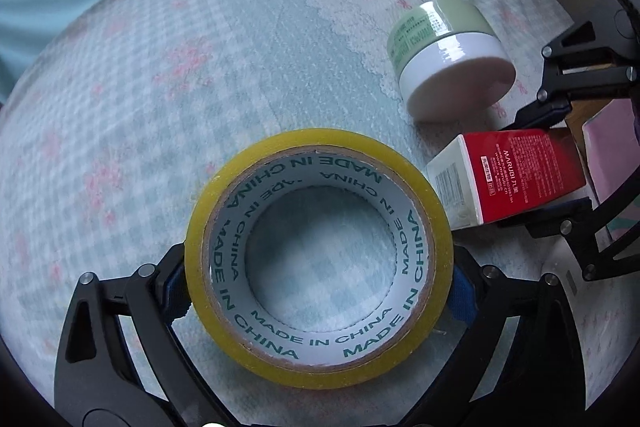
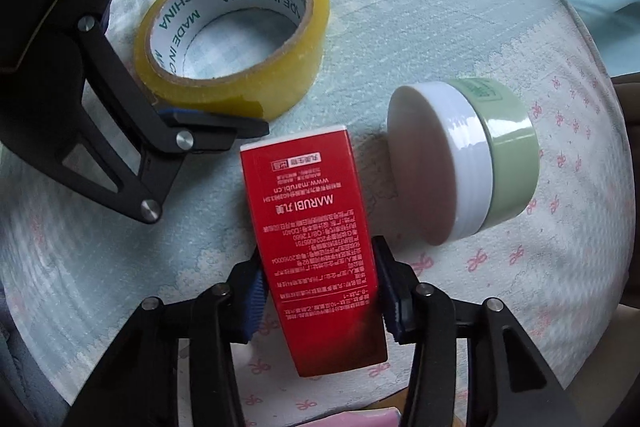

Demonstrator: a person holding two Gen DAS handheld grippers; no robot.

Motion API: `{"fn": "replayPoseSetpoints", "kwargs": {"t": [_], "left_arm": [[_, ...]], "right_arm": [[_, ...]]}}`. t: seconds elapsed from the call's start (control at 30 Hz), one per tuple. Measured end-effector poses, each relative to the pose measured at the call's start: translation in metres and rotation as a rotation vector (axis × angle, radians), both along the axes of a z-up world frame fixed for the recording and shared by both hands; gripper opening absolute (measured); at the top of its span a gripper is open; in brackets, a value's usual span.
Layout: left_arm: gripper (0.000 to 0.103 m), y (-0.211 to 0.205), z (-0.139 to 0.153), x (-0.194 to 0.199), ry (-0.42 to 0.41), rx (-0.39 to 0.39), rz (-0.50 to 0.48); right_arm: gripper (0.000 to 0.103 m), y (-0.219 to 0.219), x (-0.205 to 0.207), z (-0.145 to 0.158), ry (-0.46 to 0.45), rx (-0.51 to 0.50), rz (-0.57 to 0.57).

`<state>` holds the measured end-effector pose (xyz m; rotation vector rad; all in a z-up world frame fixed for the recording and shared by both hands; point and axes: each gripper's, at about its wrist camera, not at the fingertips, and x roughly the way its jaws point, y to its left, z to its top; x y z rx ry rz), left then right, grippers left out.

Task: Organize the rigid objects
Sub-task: 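Grasp the yellow tape roll with the left tool while the right tool grasps the red box, then lift and carry the tape roll and red box over the pink box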

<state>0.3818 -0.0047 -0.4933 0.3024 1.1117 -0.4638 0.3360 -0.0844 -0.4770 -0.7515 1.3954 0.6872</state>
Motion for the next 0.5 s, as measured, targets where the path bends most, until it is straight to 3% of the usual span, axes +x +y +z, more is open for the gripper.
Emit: {"fn": "replayPoseSetpoints", "kwargs": {"t": [0.27,0.5], "left_arm": [[0.097,0.002,0.021,-0.009,-0.030,0.006,0.001],[0.097,0.010,0.057,-0.024,-0.058,-0.012,0.034]], "right_arm": [[0.039,-0.001,-0.008,0.019,-0.017,0.023,-0.069],[0.038,-0.014,-0.013,0.055,-0.029,0.078,-0.229]]}}
